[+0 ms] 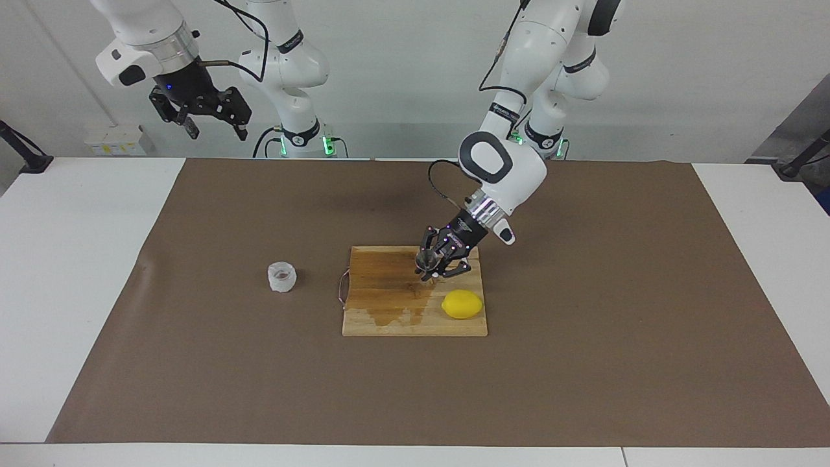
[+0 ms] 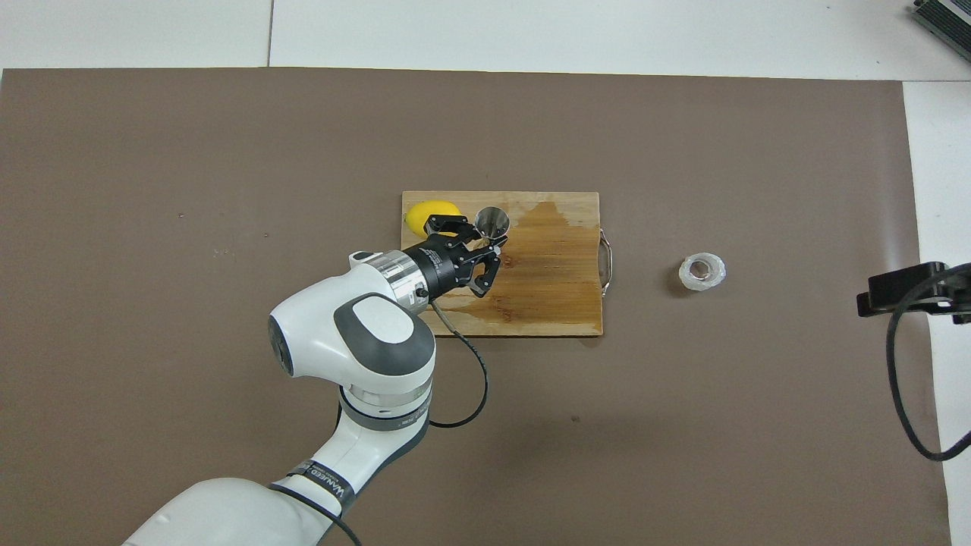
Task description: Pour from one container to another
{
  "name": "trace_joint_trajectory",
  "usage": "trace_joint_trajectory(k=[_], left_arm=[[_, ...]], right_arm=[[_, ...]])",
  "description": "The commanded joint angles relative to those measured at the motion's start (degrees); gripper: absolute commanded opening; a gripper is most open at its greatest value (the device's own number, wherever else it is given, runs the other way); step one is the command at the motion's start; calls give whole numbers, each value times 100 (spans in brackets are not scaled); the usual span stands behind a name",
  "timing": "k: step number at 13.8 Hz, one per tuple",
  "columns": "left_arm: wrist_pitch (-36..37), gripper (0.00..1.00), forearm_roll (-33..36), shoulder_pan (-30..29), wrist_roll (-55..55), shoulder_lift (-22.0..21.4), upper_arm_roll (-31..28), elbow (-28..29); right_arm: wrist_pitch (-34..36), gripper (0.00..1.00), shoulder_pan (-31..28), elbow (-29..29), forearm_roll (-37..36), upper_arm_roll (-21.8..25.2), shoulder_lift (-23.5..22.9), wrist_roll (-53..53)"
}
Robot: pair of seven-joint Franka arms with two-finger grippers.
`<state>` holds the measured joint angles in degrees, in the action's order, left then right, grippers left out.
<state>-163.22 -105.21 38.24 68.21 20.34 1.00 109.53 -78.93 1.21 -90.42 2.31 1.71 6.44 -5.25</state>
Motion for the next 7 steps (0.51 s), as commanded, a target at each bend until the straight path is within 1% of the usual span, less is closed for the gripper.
trace_joint_trajectory(k=[1, 4, 5, 7], left_arm=[[-184, 0, -184, 140, -62, 234, -73, -275], [-262, 0, -167, 192, -79, 391, -73, -362], [-358, 0, -158, 245, -79, 479, -73, -519], [-395, 0, -149, 254, -79, 524, -73, -565]], right_arm=[[36, 100, -42, -2, 111, -4, 50, -28], [36, 100, -42, -2, 111, -4, 50, -20], [36, 100, -42, -2, 111, -4, 50, -28], [36, 100, -42, -2, 111, -4, 50, -28]])
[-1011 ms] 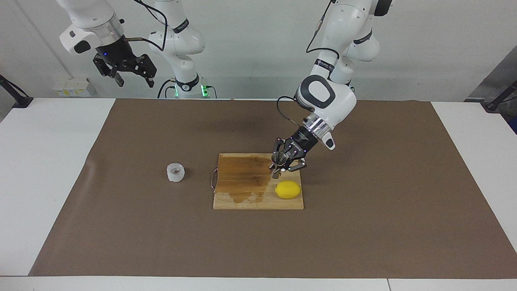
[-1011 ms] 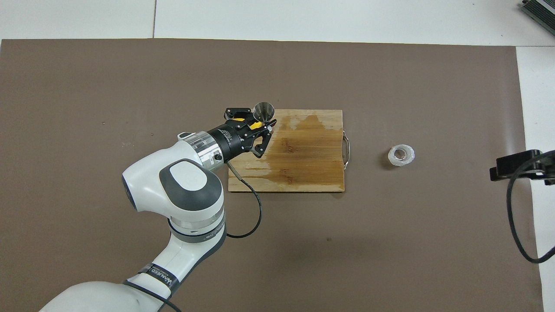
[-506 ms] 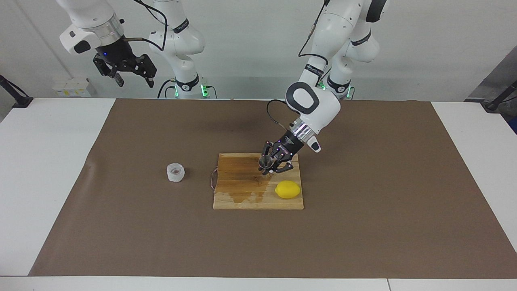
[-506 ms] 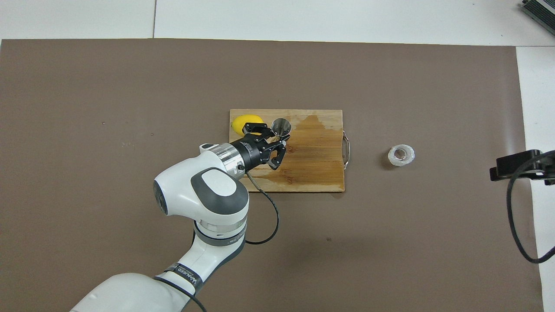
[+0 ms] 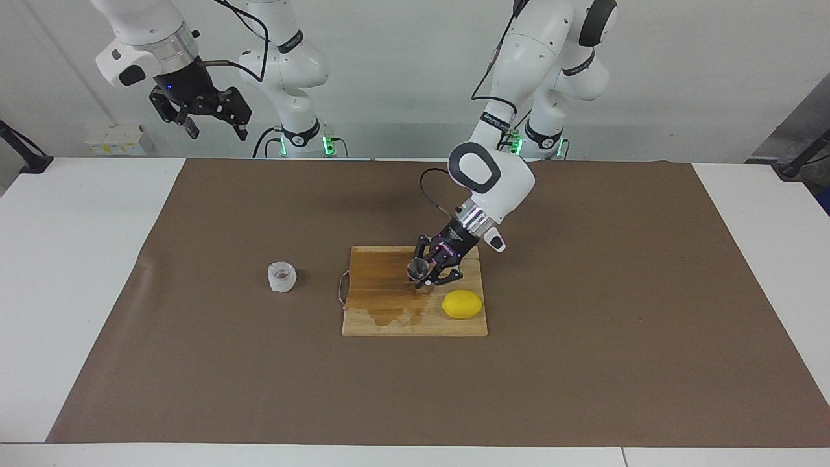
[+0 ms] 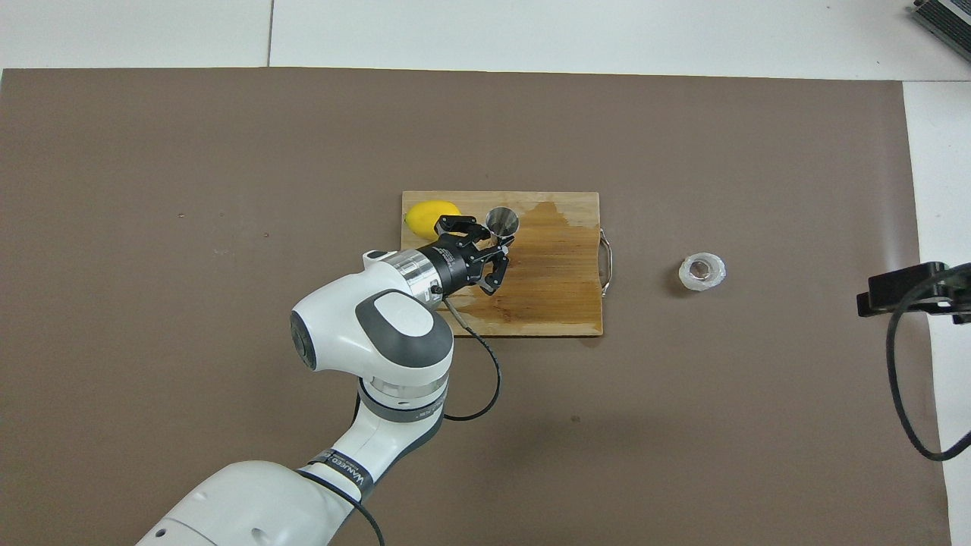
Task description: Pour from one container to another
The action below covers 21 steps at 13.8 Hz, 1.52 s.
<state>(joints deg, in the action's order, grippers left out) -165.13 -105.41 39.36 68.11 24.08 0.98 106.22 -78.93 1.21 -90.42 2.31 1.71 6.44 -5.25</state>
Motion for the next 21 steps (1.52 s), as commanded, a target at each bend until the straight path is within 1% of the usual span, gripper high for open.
trace_joint_trajectory(k=[1, 4, 8, 11, 13, 16, 19, 21], left_arm=[[-203, 0, -121, 134, -52, 149, -72, -242], [-195, 0, -16, 142, -70, 158, -63, -277], [25, 0, 152, 72, -79, 140, -54, -295], [393, 0, 117, -7, -105, 123, -37, -260], [499, 0, 134, -42, -157, 158, -37, -269], [990, 0, 64, -262, -622, 141, -37, -243], [1193, 0, 29, -288, -1175, 140, -28, -207], [1273, 0, -181, -271, -1335, 140, -37, -128]], right_arm=[[36, 100, -42, -2, 111, -4, 50, -28], [36, 100, -42, -2, 111, -4, 50, -28], [36, 100, -41, -2, 111, -4, 50, -20], [36, 100, -42, -2, 111, -4, 50, -20], [36, 100, -33, -2, 111, -4, 50, -28], [36, 100, -33, -2, 111, -4, 50, -28], [36, 100, -42, -2, 111, -4, 50, -28], [36, 100, -42, -2, 111, -4, 50, -20]])
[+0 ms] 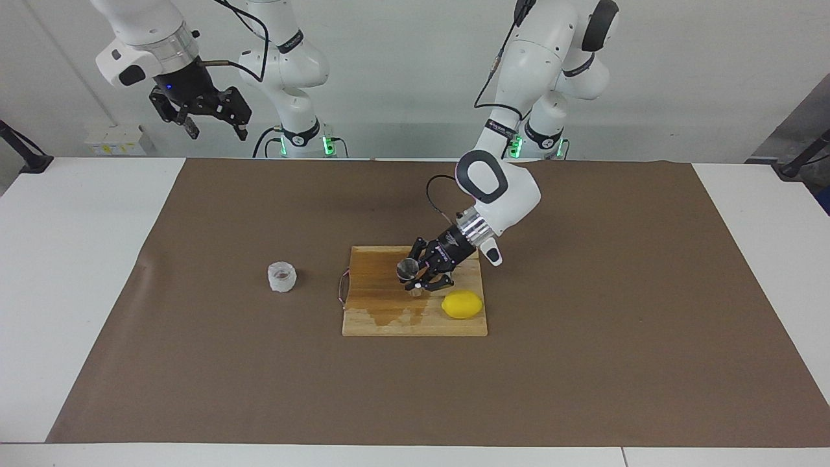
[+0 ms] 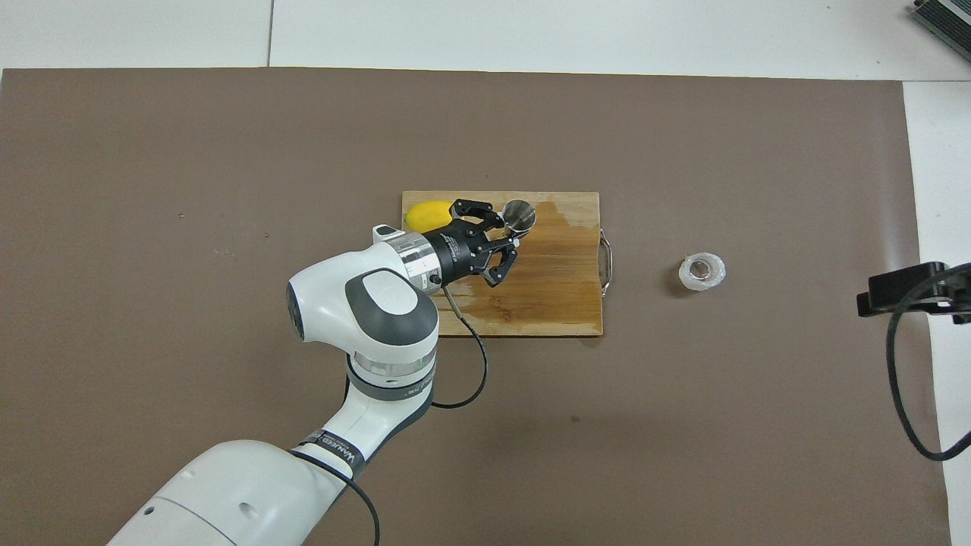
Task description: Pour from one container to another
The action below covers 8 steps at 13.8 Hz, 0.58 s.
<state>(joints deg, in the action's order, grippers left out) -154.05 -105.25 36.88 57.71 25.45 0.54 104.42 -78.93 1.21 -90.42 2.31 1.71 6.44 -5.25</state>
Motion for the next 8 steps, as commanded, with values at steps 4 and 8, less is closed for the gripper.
trace_joint_trajectory(k=[4, 8], left_arm=[[173, 0, -749, -31, -847, 4, 8, 174], [173, 0, -1364, -5, -1217, -14, 8, 306]], right_arm=[[36, 100, -41, -2, 111, -4, 50, -20], [36, 100, -42, -2, 111, -4, 50, -28]])
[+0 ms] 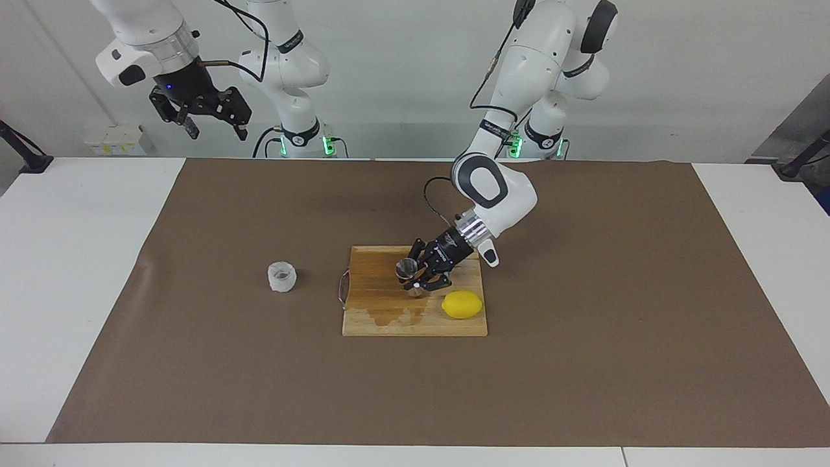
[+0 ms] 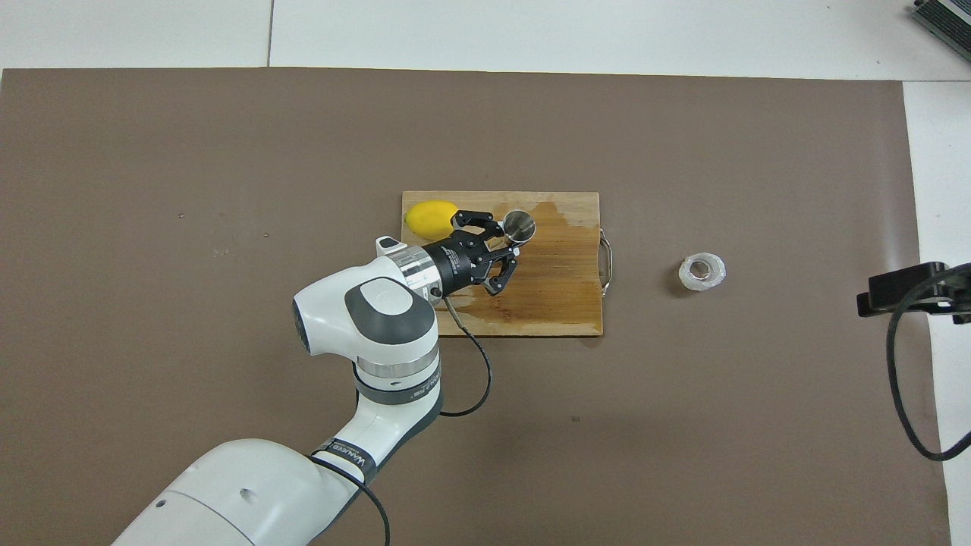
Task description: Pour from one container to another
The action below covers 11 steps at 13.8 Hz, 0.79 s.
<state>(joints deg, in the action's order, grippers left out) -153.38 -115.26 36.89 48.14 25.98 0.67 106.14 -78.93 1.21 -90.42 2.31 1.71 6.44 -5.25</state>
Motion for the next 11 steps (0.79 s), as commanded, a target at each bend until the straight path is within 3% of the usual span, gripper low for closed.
trace_joint_trajectory(k=[1, 11], left_arm=[[115, 0, -505, 19, -391, -84, -5, 178], [63, 0, -708, 134, -560, -101, -5, 258]], right_arm=[[36, 100, -42, -2, 111, -4, 50, -28], [36, 100, -42, -2, 111, -4, 50, -28]])
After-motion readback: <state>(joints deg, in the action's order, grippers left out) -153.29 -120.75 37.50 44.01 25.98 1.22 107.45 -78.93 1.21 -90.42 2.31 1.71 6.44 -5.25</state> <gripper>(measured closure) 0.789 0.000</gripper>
